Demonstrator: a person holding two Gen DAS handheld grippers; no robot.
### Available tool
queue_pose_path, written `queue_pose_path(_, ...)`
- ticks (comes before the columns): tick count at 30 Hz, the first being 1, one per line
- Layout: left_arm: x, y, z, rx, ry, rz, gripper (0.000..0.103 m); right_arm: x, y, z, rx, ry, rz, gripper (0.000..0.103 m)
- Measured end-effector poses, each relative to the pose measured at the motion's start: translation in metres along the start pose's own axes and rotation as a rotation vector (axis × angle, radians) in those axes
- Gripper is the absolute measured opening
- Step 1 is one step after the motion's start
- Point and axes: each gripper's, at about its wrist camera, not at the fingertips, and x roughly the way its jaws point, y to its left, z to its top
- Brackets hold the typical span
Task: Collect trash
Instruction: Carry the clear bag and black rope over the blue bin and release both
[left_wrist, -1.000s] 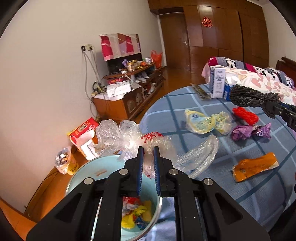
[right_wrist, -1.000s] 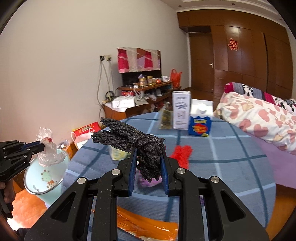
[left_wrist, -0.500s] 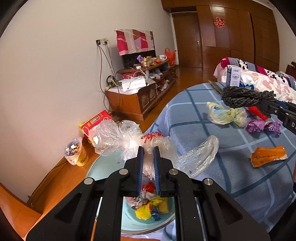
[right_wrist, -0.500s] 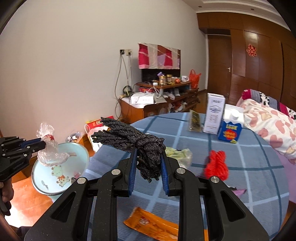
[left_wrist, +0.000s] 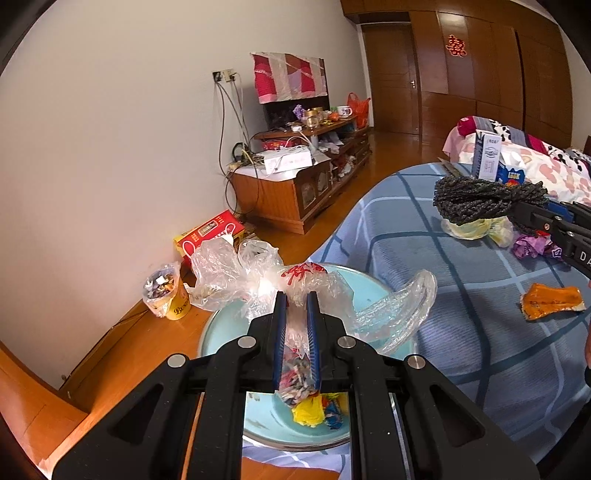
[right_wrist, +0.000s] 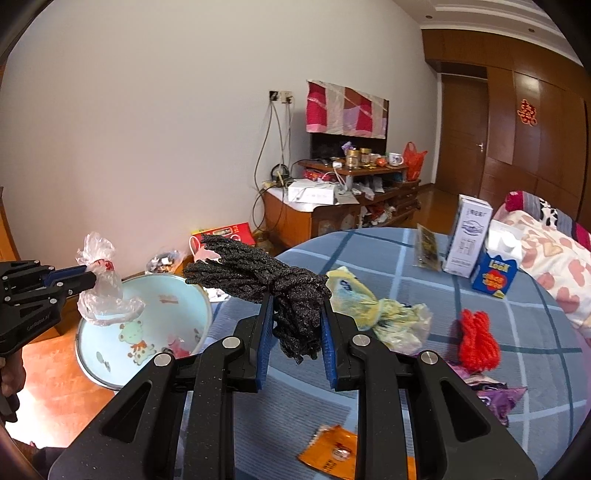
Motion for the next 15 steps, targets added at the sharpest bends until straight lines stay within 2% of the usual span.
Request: queue_pose_path(15, 0.001, 0.025, -0.011, -0.028, 0.02, 0.052, 0.011, 0.022, 0.025, 0.002, -0.049, 0.026, 0.039, 0.024)
